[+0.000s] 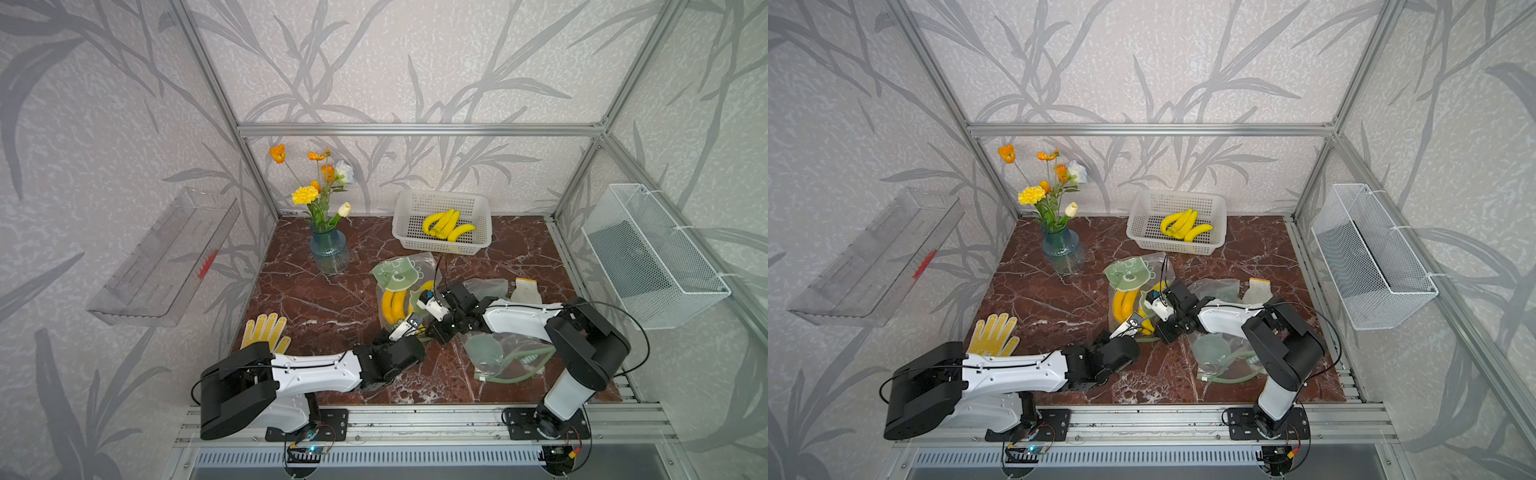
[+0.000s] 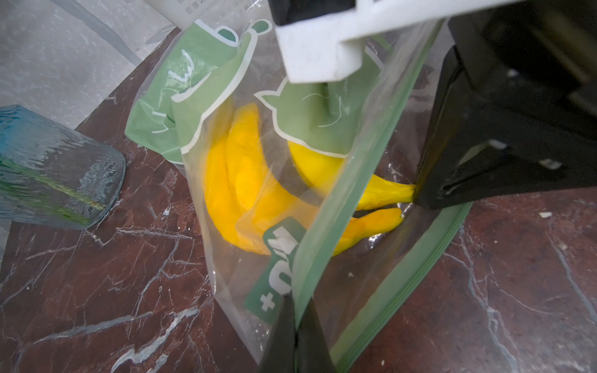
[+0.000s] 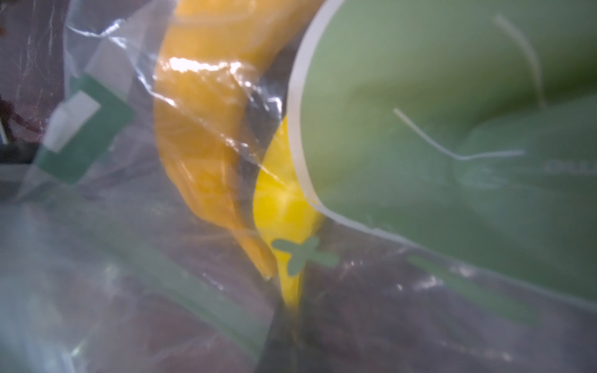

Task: Open the zip-top bag and take out the banana
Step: Pick up the banana from the zipper food storage bag.

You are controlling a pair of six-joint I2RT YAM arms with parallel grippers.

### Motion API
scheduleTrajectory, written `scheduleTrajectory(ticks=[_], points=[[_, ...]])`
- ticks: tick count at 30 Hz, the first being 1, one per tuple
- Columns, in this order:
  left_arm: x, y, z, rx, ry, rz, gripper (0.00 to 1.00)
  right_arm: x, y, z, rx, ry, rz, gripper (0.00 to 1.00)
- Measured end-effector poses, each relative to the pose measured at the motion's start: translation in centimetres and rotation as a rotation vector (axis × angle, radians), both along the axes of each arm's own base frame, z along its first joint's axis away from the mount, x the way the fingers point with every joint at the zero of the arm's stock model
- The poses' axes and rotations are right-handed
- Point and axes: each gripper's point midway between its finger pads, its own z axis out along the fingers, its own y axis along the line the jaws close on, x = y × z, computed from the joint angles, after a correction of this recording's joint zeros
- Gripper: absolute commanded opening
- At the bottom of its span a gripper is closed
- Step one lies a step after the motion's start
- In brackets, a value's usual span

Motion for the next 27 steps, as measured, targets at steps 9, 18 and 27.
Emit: scheduleTrajectory(ticks=[9, 18, 27], points=[[0.3, -0.1, -0.1, 0.022, -0.001, 0.018, 0.00, -1.1, -0.1, 1.7, 0.040, 0.051, 0.005, 0.00], [0.9, 0.3, -0.4, 0.061, -0.009, 0.050, 0.00, -3.4, -0.1, 3.7, 0.086, 0.130, 0.047, 0.00], [2.2, 0.3, -0.6, 0.106, -0.008, 0.090, 0.00, -5.3, -0.1, 5.1, 0.135, 0.209, 0.082, 0.00]])
